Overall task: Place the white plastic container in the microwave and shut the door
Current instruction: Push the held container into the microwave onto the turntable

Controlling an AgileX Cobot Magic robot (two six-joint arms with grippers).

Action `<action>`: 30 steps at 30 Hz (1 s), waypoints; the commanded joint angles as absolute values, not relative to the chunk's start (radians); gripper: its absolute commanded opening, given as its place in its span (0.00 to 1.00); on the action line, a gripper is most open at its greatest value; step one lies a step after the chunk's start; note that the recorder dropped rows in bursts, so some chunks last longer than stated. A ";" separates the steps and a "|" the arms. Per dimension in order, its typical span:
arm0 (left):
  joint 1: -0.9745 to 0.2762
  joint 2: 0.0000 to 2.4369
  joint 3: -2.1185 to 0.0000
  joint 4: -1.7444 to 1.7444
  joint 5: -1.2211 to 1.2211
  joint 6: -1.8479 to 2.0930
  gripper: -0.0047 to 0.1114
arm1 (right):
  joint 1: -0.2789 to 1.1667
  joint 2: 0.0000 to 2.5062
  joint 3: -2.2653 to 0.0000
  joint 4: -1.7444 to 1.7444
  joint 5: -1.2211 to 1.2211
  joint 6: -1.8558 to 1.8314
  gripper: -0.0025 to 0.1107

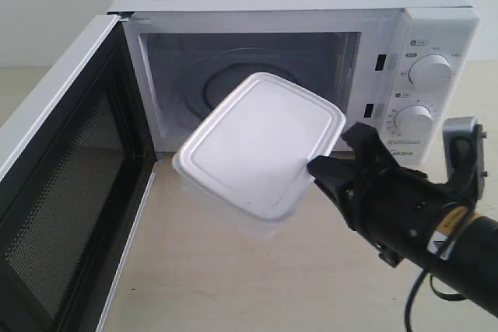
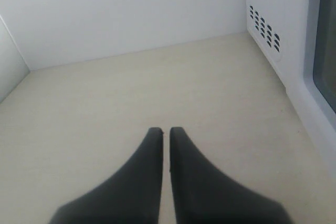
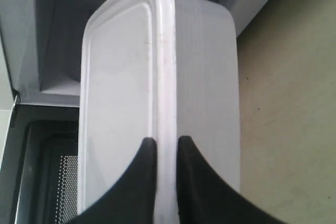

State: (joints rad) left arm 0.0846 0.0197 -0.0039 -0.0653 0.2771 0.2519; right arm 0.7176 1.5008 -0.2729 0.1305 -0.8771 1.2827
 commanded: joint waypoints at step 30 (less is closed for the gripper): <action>0.088 0.023 0.000 -0.066 0.270 0.242 0.08 | 0.939 1.768 -0.667 0.820 -0.985 1.028 0.02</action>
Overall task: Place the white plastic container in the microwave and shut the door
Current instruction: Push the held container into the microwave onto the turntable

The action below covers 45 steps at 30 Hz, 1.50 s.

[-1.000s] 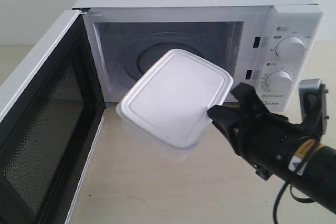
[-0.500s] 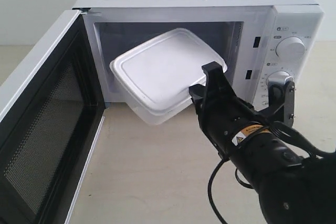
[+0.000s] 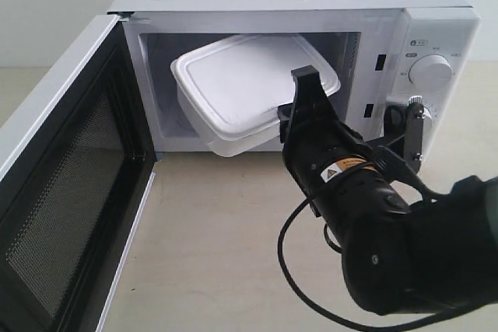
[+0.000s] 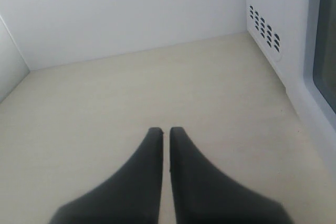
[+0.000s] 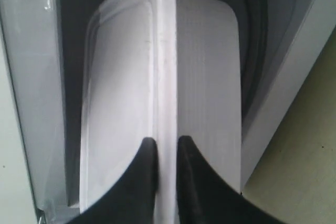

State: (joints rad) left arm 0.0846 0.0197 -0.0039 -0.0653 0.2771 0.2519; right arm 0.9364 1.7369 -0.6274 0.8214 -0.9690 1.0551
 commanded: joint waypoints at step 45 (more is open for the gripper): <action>0.088 0.023 0.000 -0.066 0.270 0.242 0.08 | 0.868 1.968 -0.952 0.981 -0.965 0.693 0.02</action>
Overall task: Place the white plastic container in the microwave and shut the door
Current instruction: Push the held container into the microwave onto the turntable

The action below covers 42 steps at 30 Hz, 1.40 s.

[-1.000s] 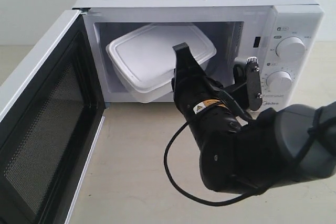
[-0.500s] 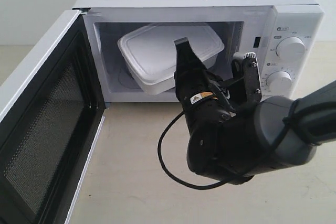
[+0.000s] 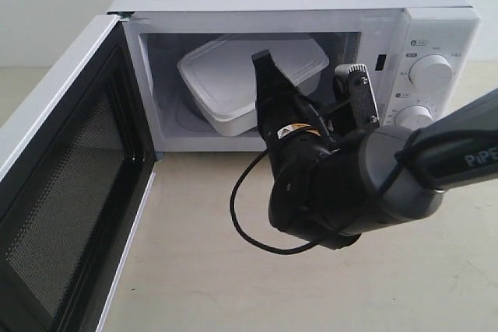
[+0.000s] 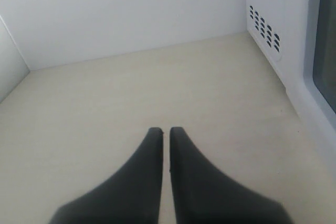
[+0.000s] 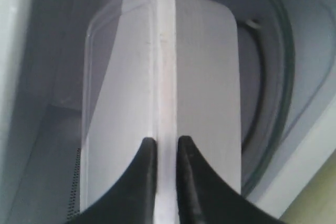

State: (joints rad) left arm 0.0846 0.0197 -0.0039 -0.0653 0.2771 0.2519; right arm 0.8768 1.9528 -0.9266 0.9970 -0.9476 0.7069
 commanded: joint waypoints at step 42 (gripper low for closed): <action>0.088 0.023 0.000 -0.066 0.270 0.242 0.08 | 0.809 2.069 -1.089 1.008 -0.927 0.611 0.44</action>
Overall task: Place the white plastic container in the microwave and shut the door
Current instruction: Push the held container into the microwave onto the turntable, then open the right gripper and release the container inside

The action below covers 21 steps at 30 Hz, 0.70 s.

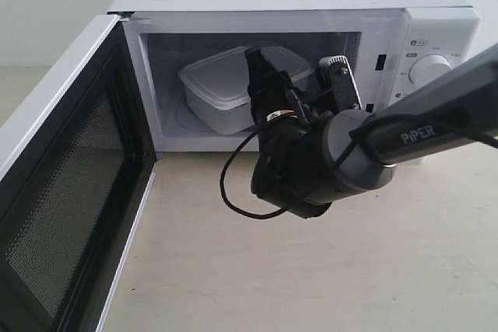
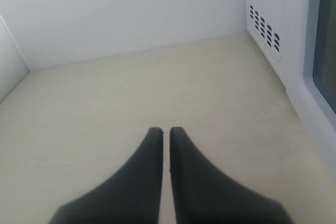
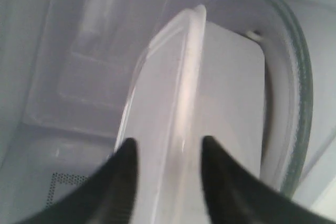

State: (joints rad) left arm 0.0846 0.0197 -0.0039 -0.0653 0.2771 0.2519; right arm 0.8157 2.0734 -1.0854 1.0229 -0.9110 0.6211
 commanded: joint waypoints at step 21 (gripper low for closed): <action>0.088 0.023 0.000 -0.066 0.270 0.242 0.08 | 0.962 1.834 -0.747 0.556 -0.844 -0.134 0.11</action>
State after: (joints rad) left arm 0.0846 0.0197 -0.0039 -0.0653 0.2771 0.2519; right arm 0.9579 1.8521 -0.7558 0.6066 -0.9435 0.1378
